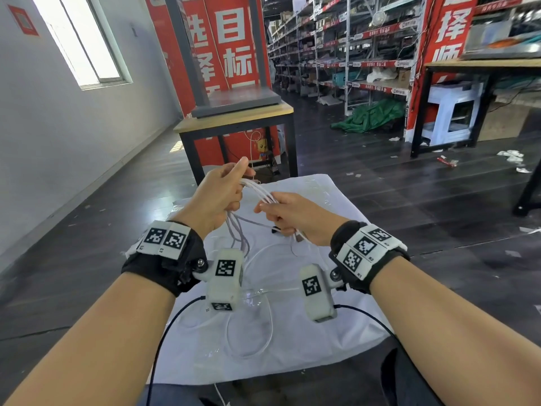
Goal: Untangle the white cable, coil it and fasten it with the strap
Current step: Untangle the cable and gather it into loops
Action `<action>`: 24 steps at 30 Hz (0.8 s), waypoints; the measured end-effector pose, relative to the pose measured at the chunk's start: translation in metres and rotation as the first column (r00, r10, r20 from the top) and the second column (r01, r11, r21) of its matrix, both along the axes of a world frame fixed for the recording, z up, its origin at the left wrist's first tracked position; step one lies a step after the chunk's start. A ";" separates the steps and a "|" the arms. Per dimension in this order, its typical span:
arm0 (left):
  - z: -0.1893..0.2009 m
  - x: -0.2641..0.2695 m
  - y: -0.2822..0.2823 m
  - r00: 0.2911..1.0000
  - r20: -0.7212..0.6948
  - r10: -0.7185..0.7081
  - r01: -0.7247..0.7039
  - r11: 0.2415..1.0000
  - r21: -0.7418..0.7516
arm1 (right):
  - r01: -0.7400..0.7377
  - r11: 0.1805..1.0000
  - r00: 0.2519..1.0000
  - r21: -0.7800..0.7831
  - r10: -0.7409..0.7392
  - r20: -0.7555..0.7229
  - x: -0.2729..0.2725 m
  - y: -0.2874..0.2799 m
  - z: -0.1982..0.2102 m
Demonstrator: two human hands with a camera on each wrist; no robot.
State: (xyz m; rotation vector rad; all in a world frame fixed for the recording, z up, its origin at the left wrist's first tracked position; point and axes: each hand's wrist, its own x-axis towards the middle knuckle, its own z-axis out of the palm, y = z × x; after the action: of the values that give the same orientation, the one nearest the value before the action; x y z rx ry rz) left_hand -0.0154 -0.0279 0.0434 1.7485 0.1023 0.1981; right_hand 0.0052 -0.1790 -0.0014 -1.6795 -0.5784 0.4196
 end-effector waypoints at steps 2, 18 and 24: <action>-0.001 0.000 -0.004 1.000 0.015 0.025 -0.022 0.987 -0.156 | -0.029 0.995 0.999 -0.092 0.031 0.021 -0.002 0.003 0.000; 0.000 0.004 0.005 0.999 -0.048 0.009 -0.031 0.870 -0.493 | 0.001 0.994 0.991 -0.109 0.014 0.135 0.001 0.005 -0.003; -0.004 0.002 0.000 0.993 -0.058 -0.104 0.062 0.867 -0.494 | 0.107 0.993 0.985 0.049 -0.113 0.129 0.005 0.007 -0.004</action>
State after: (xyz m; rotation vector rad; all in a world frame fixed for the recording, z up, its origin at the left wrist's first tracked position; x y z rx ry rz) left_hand -0.0130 -0.0282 0.0395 1.2448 0.1252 0.0288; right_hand 0.0100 -0.1715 -0.0056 -1.6982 -0.5838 0.2170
